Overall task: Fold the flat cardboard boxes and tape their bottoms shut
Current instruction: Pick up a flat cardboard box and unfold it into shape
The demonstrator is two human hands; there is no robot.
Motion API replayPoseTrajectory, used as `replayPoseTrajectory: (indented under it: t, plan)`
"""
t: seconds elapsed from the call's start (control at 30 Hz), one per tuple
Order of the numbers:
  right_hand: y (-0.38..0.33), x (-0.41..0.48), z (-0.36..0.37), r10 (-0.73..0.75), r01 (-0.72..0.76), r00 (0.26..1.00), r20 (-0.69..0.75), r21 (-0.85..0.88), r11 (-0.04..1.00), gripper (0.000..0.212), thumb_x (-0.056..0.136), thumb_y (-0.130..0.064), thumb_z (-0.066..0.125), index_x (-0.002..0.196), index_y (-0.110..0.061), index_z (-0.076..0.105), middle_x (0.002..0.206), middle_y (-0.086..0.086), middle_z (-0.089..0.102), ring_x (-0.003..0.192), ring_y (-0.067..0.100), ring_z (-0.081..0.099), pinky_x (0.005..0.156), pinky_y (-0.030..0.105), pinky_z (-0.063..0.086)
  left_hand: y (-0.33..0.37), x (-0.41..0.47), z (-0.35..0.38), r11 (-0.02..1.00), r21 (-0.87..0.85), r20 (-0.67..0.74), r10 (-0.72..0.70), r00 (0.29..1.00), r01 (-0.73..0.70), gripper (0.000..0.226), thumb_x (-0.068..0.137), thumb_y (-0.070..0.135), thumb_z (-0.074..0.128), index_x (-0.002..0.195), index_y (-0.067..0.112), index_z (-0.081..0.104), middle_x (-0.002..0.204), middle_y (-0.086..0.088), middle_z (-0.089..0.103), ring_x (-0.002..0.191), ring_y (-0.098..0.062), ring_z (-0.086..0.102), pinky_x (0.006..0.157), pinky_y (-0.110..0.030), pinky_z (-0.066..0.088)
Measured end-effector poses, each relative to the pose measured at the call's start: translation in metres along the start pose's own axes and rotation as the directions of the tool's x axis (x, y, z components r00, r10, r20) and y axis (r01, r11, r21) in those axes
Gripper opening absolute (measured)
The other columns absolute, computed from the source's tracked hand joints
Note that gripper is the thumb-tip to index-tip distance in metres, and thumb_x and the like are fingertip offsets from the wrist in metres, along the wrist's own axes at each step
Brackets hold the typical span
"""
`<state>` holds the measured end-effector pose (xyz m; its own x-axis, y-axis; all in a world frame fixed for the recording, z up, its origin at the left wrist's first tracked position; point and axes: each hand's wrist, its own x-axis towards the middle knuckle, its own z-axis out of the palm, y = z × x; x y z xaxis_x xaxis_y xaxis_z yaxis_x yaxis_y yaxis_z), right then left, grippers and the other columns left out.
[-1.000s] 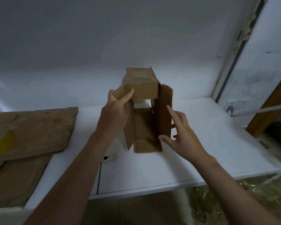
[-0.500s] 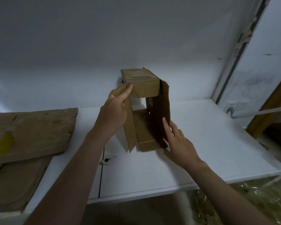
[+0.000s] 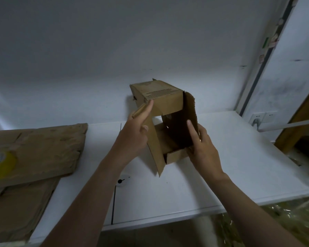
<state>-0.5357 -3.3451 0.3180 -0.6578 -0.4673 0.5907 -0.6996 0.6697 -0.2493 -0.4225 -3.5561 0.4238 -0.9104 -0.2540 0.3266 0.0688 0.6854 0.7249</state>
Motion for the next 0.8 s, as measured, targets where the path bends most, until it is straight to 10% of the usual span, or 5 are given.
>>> replayPoseTrajectory:
  t: [0.27,0.37,0.53,0.7,0.8]
  plan:
    - [-0.011,0.010,0.003,-0.121,0.128,0.990,-0.070,0.102,0.987,0.111,0.086,-0.005,0.075,0.160,-0.038,-0.001,0.170,0.006,0.003,0.118,0.031,0.056,0.089,0.042,0.057,0.010,-0.010,-0.008,0.999,-0.028,-0.001,0.032,0.999,-0.032,0.077,0.100,-0.004,0.039,0.157,0.045,0.019,0.165,0.010,0.020,0.143,0.006,0.019,0.094,0.007,0.018]
    - [-0.023,0.016,-0.004,-0.149,0.166,0.985,-0.086,0.237,0.957,0.097,0.095,-0.030,0.069,0.161,-0.032,-0.002,0.169,0.002,0.011,0.127,0.023,0.053,0.098,0.032,0.050,0.006,-0.010,-0.017,0.998,-0.047,-0.052,0.047,0.998,-0.049,0.077,0.099,-0.006,0.040,0.158,0.040,0.021,0.165,0.011,0.022,0.151,-0.009,0.020,0.120,-0.022,0.026]
    - [-0.033,0.018,-0.007,-0.031,0.054,0.998,-0.058,0.448,0.892,0.056,0.105,-0.036,0.048,0.158,-0.033,0.030,0.168,-0.014,0.008,0.147,-0.005,0.019,0.114,0.027,0.034,-0.003,-0.010,-0.020,0.990,-0.138,-0.029,-0.005,1.000,0.001,0.078,0.100,-0.003,0.040,0.154,0.050,0.023,0.160,0.007,0.034,0.139,-0.039,0.040,0.110,-0.061,0.040]
    - [-0.034,0.018,-0.002,0.073,-0.157,0.985,0.156,0.642,0.751,0.052,0.099,-0.048,0.049,0.148,-0.058,0.033,0.156,-0.023,0.022,0.133,-0.017,0.028,0.110,0.044,0.047,-0.004,-0.014,-0.013,0.990,-0.068,-0.099,0.118,0.988,-0.125,0.074,0.101,0.002,0.038,0.155,0.050,0.022,0.151,0.000,0.041,0.121,0.006,0.047,0.105,-0.013,0.037]
    - [-0.040,0.020,-0.001,0.122,-0.177,0.984,0.129,0.672,0.719,0.054,0.095,-0.056,0.048,0.147,-0.056,0.034,0.155,-0.019,0.029,0.139,-0.001,0.032,0.103,0.034,0.051,0.002,-0.018,-0.001,0.974,-0.130,-0.172,0.163,0.971,-0.187,0.079,0.102,-0.001,0.043,0.148,0.055,0.011,0.111,-0.003,0.053,0.093,0.007,0.051,0.087,-0.003,0.038]
